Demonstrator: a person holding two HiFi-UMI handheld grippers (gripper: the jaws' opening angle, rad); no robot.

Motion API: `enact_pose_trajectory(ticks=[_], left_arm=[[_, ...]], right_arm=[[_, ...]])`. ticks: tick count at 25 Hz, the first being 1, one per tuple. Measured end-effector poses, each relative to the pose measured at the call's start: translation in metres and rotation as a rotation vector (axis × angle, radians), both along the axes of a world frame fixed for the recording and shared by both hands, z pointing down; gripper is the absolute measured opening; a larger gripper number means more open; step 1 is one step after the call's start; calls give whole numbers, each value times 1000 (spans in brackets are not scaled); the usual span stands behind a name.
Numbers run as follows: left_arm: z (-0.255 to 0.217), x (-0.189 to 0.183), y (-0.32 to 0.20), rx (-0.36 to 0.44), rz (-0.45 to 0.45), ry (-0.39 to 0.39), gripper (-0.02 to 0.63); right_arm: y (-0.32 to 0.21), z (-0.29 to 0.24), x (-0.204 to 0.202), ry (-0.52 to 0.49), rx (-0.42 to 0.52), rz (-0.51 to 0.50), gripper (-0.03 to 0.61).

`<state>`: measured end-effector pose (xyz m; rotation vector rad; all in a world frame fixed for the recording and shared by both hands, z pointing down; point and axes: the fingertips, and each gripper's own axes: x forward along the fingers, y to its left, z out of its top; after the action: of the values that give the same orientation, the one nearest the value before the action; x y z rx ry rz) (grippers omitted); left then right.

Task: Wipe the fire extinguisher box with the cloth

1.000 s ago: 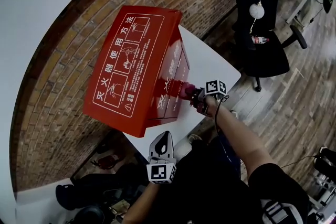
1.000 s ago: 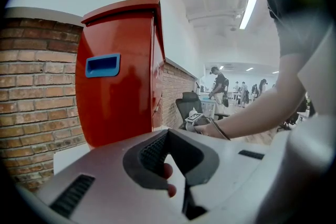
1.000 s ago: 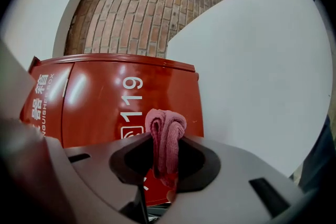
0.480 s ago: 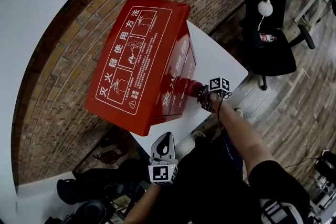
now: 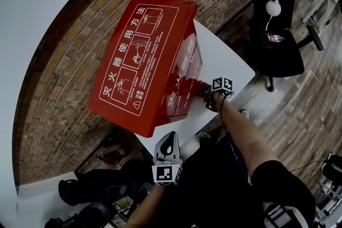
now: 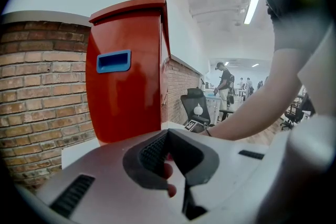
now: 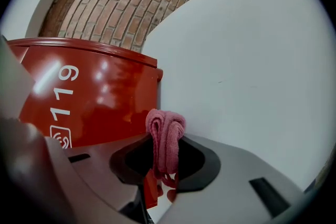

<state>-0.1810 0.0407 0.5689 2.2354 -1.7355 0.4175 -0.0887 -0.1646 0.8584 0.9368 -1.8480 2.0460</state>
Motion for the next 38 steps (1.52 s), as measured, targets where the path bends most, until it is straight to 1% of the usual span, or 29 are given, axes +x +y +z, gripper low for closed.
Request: enact_pose_trajectory(ticks=[6, 11, 19, 27, 38], left_arm=[[0, 7, -8, -3, 3, 26, 28], [-2, 12, -11, 5, 11, 32, 28], [-6, 13, -11, 14, 18, 30, 28], [-5, 8, -8, 12, 22, 24, 28], [-1, 11, -12, 11, 39, 39, 28]], right_arm=[[3, -2, -2, -3, 8, -4, 106], [18, -4, -7, -22, -3, -12, 106], [55, -2, -19, -61, -25, -22, 106], [64, -2, -22, -58, -18, -32, 106], [62, -38, -26, -174, -12, 31, 106]])
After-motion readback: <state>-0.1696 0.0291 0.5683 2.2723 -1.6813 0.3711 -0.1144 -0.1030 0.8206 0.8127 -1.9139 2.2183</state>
